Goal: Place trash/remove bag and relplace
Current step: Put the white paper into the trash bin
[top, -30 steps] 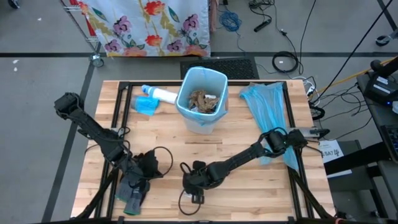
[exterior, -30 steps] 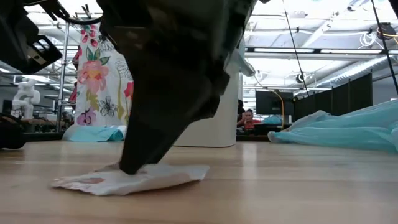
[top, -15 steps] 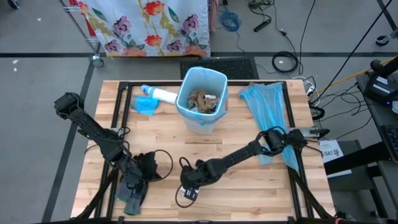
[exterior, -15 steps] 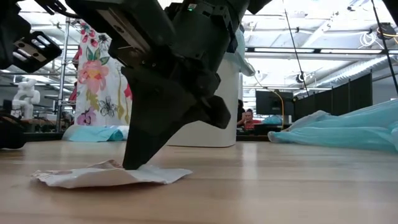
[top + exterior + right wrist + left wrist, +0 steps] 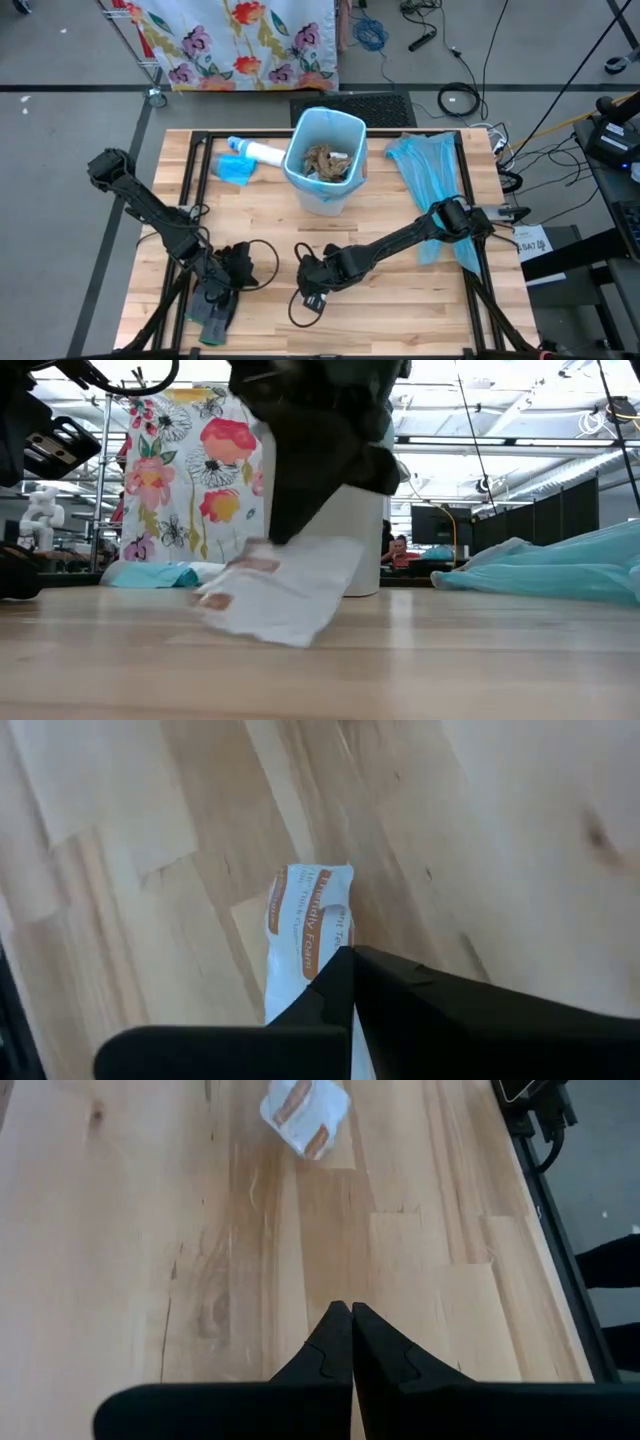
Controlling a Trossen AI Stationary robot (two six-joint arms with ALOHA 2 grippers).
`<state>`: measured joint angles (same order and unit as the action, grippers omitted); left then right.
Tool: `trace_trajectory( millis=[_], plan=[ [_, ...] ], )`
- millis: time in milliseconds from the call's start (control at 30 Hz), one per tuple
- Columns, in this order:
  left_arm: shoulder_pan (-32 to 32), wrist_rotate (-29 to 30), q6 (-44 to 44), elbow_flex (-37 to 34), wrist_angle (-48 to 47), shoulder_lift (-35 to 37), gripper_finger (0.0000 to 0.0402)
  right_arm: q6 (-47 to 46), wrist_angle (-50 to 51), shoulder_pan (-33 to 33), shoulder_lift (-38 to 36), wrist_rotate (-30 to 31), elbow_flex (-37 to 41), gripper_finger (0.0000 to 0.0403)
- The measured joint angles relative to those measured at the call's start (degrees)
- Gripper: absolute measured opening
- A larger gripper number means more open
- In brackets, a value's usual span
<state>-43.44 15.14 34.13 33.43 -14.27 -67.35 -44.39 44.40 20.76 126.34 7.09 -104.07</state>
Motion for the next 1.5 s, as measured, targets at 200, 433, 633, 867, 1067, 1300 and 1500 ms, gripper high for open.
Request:
trace_trajectory(
  millis=[200,433,633,867,1067,1300,1500],
  plan=[
    [0.0,0.0,0.0,0.0,0.2,0.0,0.0,8.6,2.2,-0.6,-1.5,0.3,-0.2,0.0],
    [0.1,0.0,0.0,0.0,0.3,0.0,0.001,12.8,8.7,-2.6,-1.8,0.4,-0.2,0.0043],
    [0.1,0.0,0.0,0.0,0.7,0.0,0.0022,20.5,10.7,-3.2,-1.9,0.3,-0.2,0.0124],
    [0.1,0.0,0.0,0.0,6.2,0.0,0.0023,27.0,10.5,-1.7,-2.1,-0.8,-0.2,0.023],
    [0.1,0.0,0.0,0.0,6.4,0.0,0.0024,31.0,7.2,1.4,-2.1,-1.4,-0.2,0.0309],
    [0.1,0.0,0.0,0.0,6.5,0.0,0.0024,33.6,1.6,0.5,-0.1,-1.0,-0.2,0.0365],
    [0.1,0.0,0.0,0.0,6.4,0.0,0.0024,32.2,1.4,-1.2,2.8,-1.0,-0.2,0.038]
  ],
)
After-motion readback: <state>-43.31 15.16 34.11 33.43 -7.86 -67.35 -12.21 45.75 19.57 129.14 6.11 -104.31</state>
